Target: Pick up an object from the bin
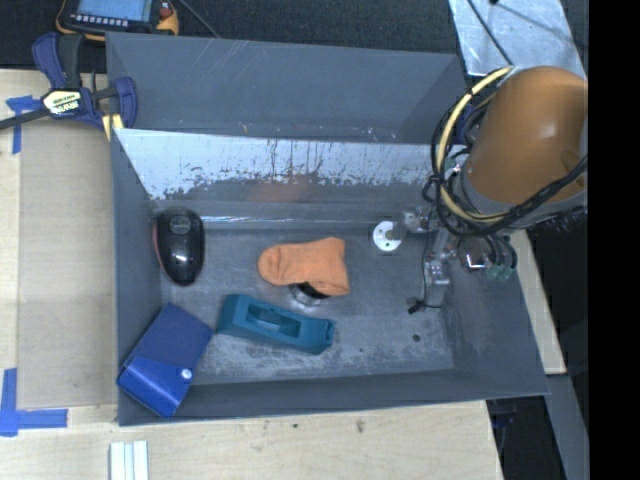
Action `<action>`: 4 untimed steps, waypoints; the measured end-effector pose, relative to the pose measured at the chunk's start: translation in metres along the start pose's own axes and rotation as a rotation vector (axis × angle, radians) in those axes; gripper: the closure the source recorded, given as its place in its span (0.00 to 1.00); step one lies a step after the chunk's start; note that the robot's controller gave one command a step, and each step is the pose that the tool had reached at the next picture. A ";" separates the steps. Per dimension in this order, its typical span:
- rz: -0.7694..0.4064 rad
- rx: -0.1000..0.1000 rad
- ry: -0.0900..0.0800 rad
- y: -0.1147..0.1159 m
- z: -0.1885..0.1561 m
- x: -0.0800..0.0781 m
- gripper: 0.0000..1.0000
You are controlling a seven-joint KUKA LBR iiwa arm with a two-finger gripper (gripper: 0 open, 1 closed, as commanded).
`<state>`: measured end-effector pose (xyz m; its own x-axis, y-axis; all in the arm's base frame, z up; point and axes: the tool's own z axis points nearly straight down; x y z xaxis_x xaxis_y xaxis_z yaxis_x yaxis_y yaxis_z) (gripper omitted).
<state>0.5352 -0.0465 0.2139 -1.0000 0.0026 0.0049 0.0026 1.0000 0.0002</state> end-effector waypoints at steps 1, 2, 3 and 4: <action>-0.001 0.001 -0.008 0.000 -0.005 -0.001 0.00; 0.039 0.001 -0.015 0.029 0.042 -0.035 0.00; -0.023 0.000 -0.006 0.047 0.071 -0.047 0.00; 0.152 -0.001 -0.008 0.068 0.094 -0.041 0.00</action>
Offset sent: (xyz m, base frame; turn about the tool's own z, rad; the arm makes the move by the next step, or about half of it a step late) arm 0.0436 0.0420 -0.0654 0.0491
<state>0.5756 0.0214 0.1201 -0.9881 0.1539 -0.0030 0.1539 0.9881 0.0008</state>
